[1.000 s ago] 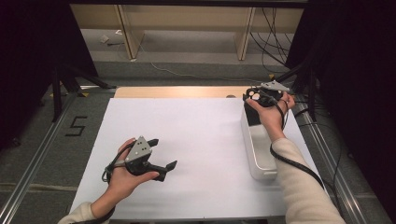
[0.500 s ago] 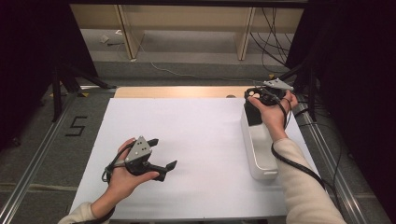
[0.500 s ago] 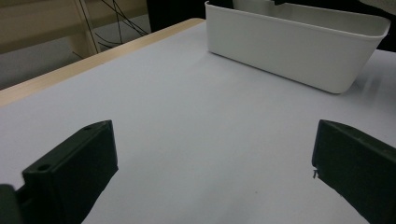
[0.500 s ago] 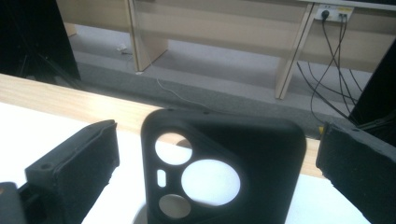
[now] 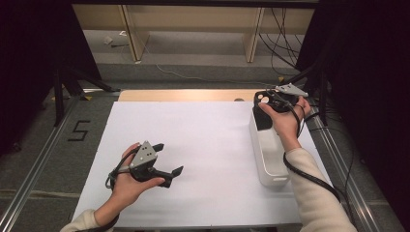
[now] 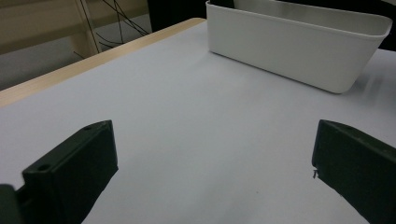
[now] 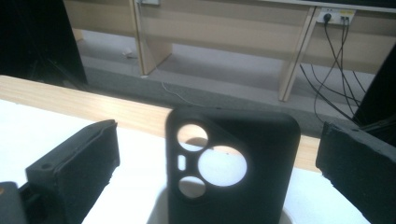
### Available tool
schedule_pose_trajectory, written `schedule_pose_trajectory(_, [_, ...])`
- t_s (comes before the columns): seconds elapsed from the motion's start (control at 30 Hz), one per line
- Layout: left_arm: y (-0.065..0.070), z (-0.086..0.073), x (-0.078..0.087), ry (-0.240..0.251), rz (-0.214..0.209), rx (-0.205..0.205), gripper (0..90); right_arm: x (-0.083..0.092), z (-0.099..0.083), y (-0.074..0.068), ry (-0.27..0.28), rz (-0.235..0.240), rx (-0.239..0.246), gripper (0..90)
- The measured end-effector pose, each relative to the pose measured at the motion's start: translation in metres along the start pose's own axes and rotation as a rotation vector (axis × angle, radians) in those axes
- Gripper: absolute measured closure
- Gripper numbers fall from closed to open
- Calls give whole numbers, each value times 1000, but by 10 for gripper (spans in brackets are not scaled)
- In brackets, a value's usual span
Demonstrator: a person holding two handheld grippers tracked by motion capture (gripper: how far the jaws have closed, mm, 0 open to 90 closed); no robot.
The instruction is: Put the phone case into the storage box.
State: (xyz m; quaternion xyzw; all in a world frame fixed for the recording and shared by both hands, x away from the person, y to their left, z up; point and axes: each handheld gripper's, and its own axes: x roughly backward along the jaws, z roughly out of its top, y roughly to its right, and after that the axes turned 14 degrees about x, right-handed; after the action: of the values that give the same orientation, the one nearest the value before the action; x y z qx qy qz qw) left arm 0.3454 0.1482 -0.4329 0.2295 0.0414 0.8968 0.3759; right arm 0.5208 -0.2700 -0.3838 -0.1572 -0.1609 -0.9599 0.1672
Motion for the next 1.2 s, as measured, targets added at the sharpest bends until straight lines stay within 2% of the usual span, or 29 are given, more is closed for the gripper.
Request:
schedule_pose_trajectory(0.4, [0, 0, 0, -1, 3, 1, 0, 17, 4, -6, 40, 38, 18, 13])
schedule_pose_trajectory(0.93, [0, 0, 0, 1, 0, -1, 0, 45, 2, -25, 86, 208, 53, 24])
schedule_pose_trajectory(1.2, [0, 0, 0, 0, 0, -4, 0, 57, -1, -30, 102, 240, 61, 33])
